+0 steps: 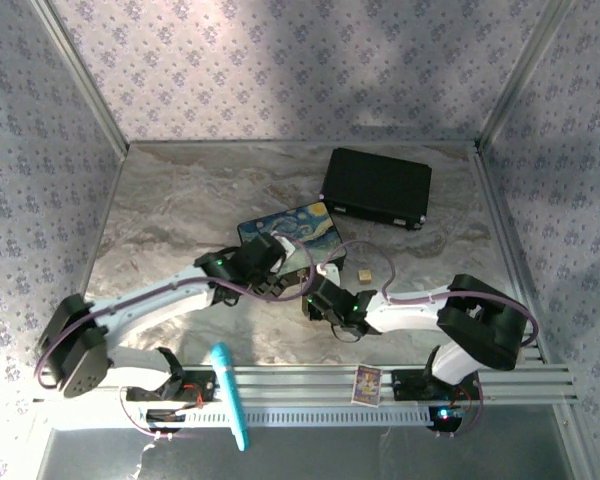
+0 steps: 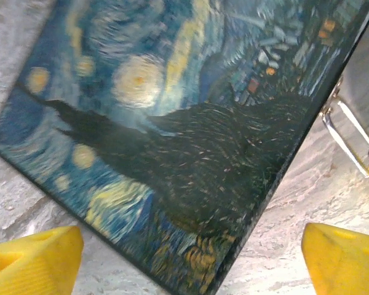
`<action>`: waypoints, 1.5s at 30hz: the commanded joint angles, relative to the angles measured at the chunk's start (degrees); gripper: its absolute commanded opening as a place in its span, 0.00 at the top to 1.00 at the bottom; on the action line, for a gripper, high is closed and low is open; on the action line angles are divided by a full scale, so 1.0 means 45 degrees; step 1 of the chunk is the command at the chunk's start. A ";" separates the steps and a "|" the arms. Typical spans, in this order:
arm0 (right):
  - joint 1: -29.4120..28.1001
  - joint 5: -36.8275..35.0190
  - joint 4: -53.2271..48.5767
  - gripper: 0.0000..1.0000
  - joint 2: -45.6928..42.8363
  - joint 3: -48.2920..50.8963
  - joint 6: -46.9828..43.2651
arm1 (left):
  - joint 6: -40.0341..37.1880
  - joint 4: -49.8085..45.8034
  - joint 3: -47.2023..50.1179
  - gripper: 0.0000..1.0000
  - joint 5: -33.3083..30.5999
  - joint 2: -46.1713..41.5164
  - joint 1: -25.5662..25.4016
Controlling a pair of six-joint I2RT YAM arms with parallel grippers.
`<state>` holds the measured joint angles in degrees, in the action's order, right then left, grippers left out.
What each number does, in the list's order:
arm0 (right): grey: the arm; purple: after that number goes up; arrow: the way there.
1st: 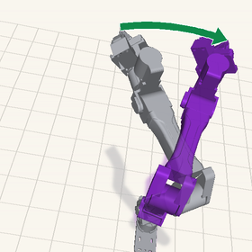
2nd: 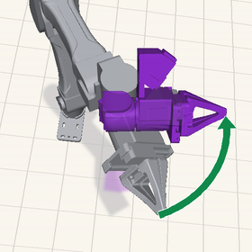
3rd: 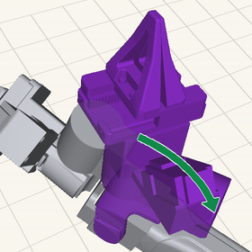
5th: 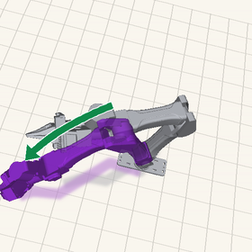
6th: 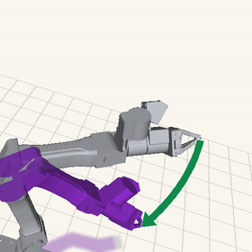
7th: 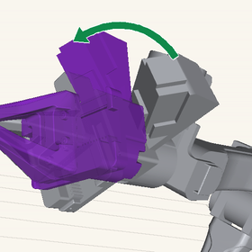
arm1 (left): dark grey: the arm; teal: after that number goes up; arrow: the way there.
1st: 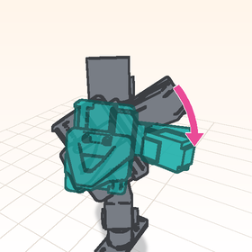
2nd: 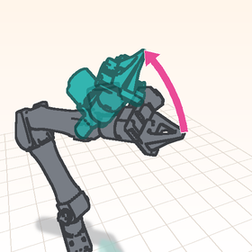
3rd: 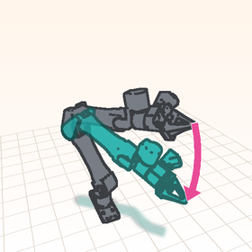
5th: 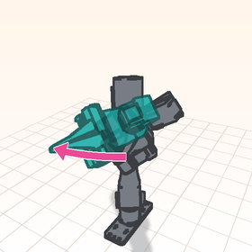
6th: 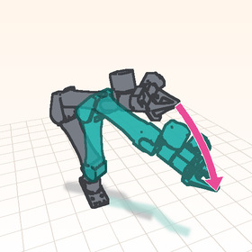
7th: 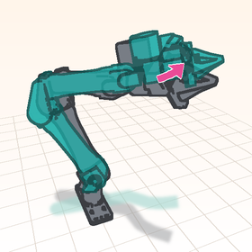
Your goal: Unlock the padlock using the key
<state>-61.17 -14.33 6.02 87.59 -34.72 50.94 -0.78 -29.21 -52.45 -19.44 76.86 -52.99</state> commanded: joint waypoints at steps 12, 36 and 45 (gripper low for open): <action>-0.0353 -0.0947 0.2906 0.78 0.1405 0.0621 0.2565 | -0.1799 -0.0275 -0.0836 0.48 -0.0264 0.2741 0.0002; 0.1308 -0.0991 0.6562 0.83 0.2387 0.1612 0.4782 | -0.1697 -0.0209 0.0190 0.68 -0.0035 0.2783 -0.0103; 0.2046 -0.0593 0.9192 0.86 0.3118 0.1636 0.5043 | -0.1843 -0.0314 0.0325 0.69 -0.0094 0.2823 -0.0109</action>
<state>-55.90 -12.51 44.07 97.95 -27.07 72.34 -10.48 -22.76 -54.04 -25.56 87.22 -53.39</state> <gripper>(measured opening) 0.234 0.315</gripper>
